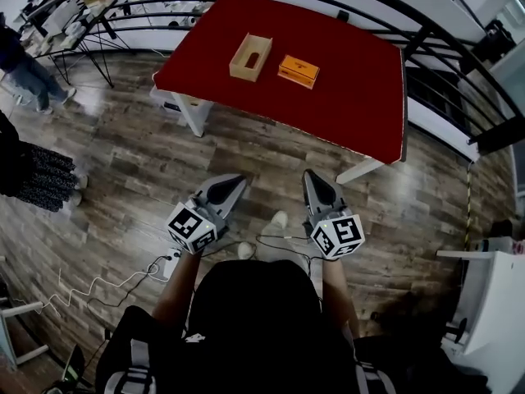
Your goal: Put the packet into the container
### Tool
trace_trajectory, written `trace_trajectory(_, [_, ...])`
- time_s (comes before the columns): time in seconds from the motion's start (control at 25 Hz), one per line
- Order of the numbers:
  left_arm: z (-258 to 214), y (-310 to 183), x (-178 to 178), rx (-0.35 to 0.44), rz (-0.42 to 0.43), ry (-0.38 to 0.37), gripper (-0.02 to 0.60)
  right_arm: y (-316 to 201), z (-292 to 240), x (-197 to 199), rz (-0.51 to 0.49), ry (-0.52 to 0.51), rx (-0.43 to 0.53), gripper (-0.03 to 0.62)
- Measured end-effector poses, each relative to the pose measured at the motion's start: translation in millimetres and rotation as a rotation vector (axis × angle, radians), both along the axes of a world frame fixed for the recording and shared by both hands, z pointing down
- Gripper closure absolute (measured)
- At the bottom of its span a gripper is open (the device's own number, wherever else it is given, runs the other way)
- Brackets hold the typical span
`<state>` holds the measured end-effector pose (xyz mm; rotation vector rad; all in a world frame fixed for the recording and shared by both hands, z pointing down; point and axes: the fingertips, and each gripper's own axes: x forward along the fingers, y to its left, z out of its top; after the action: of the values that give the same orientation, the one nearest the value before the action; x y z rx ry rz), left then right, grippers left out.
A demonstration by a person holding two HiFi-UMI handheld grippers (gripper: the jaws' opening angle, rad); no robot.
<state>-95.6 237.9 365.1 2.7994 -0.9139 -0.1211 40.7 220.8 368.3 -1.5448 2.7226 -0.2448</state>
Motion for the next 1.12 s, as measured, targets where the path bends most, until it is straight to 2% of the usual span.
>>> trace_trajectory(0.32, [12.5,-59.9,12.0,-0.024,-0.012,0.002,0.574,-66.7,10.7,9.9,-0.013,-0.011,-0.005,0.572])
trace_trajectory(0.76, [9.6,-211.9,54.9,-0.031,-0.067,-0.043,0.574,-228.9,9.6,56.4,-0.053,-0.046,-0.015,0.572])
trace_trajectory(1.12, [13.0,-279.6,73.0,-0.031,-0.124,-0.044,0.574,-305.7,10.5,77.0,-0.099,-0.071,-0.035,0.572])
